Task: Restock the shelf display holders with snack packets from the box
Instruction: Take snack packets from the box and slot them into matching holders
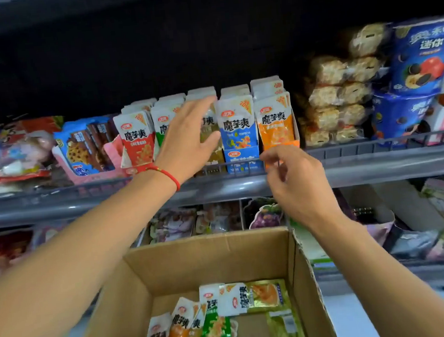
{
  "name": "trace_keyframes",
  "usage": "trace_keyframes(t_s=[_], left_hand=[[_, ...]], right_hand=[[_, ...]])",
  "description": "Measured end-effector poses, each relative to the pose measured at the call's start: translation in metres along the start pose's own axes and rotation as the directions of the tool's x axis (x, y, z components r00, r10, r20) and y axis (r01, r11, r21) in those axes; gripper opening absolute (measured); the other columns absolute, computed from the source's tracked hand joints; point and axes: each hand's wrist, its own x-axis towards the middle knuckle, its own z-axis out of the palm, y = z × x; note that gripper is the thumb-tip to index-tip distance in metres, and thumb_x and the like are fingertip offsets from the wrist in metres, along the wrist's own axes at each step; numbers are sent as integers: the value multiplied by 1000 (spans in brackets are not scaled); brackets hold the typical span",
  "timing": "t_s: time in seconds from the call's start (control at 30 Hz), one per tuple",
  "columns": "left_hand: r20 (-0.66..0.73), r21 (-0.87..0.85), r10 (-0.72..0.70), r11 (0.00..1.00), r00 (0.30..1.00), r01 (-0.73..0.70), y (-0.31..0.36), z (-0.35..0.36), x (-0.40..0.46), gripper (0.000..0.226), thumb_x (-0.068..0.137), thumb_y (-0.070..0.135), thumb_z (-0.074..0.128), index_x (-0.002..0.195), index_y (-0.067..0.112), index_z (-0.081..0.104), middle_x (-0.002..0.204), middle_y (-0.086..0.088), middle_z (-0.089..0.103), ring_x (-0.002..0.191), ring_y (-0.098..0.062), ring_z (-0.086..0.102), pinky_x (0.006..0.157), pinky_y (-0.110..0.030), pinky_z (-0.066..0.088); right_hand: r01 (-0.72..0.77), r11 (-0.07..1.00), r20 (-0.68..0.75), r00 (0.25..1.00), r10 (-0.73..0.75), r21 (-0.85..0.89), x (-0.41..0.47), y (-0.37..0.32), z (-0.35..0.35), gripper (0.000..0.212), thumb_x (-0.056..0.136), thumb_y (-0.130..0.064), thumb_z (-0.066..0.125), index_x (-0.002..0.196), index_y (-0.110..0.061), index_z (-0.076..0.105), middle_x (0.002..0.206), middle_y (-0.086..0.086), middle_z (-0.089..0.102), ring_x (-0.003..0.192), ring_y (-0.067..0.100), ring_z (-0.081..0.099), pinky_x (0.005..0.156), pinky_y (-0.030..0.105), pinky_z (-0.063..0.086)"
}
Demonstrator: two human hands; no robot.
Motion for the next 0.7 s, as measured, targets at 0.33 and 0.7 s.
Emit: trace_keyframes(t_s=[0.33,0.7], left_hand=[[796,37,-77,996,600,79,-58,22,-215,44,99,27,61,142,31,52,137,10,55,126,-7,50,109,-26,41],[866,121,-197,974,459,190,-95,19,-210,51,102,30,55,151,26,42,146,-4,53,135,-22,45,106,-31,40]], right_hand=[[238,946,898,428,102,-221,-90,-7,45,29,100,-33,59,127,-24,64,116,-4,71,105,15,66,94,36,54],[520,707,876,239,419,-479,-161,10,165,63,96,-38,62,145,-7,37,138,21,50,126,40,54,97,45,48]])
